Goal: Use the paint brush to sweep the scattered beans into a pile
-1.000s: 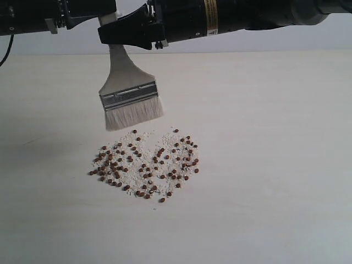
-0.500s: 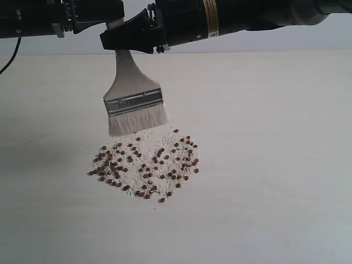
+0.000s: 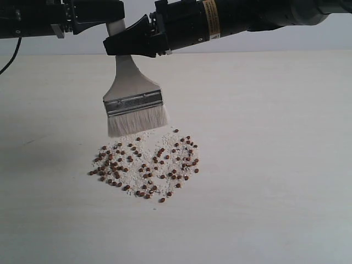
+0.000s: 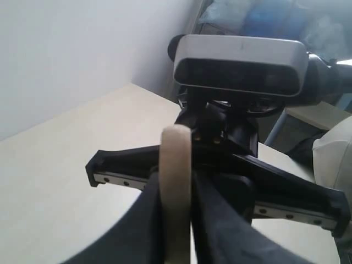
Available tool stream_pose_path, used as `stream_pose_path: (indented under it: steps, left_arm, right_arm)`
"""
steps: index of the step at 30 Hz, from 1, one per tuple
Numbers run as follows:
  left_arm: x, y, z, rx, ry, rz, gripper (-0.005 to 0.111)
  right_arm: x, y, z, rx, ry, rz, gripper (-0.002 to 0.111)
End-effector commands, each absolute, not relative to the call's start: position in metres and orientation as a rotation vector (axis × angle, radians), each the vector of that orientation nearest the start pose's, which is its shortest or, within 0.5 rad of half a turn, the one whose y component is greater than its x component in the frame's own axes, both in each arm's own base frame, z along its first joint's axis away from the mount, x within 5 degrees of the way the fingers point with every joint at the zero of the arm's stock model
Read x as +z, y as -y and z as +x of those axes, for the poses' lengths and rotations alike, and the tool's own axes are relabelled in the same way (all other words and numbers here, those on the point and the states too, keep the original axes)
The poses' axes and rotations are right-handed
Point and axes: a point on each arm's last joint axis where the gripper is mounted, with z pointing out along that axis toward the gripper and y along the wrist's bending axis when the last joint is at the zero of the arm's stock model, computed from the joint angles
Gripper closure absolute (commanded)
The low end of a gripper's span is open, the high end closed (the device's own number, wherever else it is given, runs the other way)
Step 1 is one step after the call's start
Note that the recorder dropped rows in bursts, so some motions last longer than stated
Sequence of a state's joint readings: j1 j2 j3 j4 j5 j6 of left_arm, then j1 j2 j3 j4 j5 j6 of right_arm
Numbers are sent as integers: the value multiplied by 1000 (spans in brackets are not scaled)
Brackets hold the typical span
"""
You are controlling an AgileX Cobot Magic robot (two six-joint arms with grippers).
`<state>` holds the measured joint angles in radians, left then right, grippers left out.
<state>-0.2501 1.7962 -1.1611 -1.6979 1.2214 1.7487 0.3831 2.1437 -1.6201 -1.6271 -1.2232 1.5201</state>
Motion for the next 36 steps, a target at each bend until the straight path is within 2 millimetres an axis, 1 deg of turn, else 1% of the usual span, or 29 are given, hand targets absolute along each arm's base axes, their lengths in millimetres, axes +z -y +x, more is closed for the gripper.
stream_pose_path:
  steps: [1, 3, 6, 8, 10, 12, 16, 17, 18, 21, 22, 24, 25, 27, 28, 29, 31, 32, 36]
  left_arm:
    - [273, 172, 326, -1362, -1578, 944, 73]
    - [273, 172, 326, -1359, -1574, 947, 56]
    - [273, 172, 326, -1354, -1569, 950, 33]
    - [274, 172, 327, -1345, -1551, 949, 22]
    - [276, 171, 328, -1344, -1538, 931, 19]
    - [278, 170, 328, -1325, -1522, 939, 19]
    - [282, 160, 331, -1275, -1518, 938, 20]
    - [282, 158, 332, -1257, -1526, 928, 23]
    - [282, 154, 334, -1238, -1543, 914, 29]
    - [280, 141, 343, -1186, -1616, 830, 57]
    - [279, 136, 346, -1174, -1646, 796, 68]
    - [274, 125, 354, -1130, -1748, 687, 102]
    - [272, 121, 357, -1109, -1781, 661, 106]
    - [266, 111, 359, -1062, -1855, 637, 106]
    - [264, 108, 360, -1035, -1885, 640, 107]
    - [262, 105, 360, -1009, -1907, 633, 107]
    - [256, 101, 358, -957, -1959, 570, 107]
    - [254, 97, 356, -905, -1982, 538, 107]
    - [248, 84, 342, -742, -2045, 408, 107]
  right_arm:
    - [247, -247, 384, 1407, -1559, -1178, 108]
    - [248, -247, 385, 1412, -1556, -1164, 108]
    - [246, -247, 390, 1362, -1585, -1124, 108]
    - [244, -247, 395, 1300, -1620, -1088, 108]
    - [242, -246, 401, 1239, -1653, -1052, 108]
    - [240, -245, 405, 1188, -1679, -1022, 108]
    - [236, -239, 419, 1021, -1752, -928, 108]
    - [235, -237, 423, 972, -1771, -898, 108]
    - [233, -235, 427, 920, -1791, -870, 108]
    - [230, -228, 437, 776, -1838, -790, 108]
    - [228, -225, 440, 729, -1850, -775, 108]
    - [228, -218, 444, 653, -1862, -762, 108]
    - [231, -215, 445, 616, -1861, -767, 108]
    - [235, -211, 446, 556, -1880, -760, 108]
    - [239, -210, 445, 548, -1889, -744, 108]
    - [245, -209, 444, 571, -1902, -686, 108]
    - [255, -206, 440, 584, -1902, -643, 108]
    - [264, -204, 437, 574, -1887, -632, 108]
    - [292, -192, 426, 491, -1846, -566, 108]
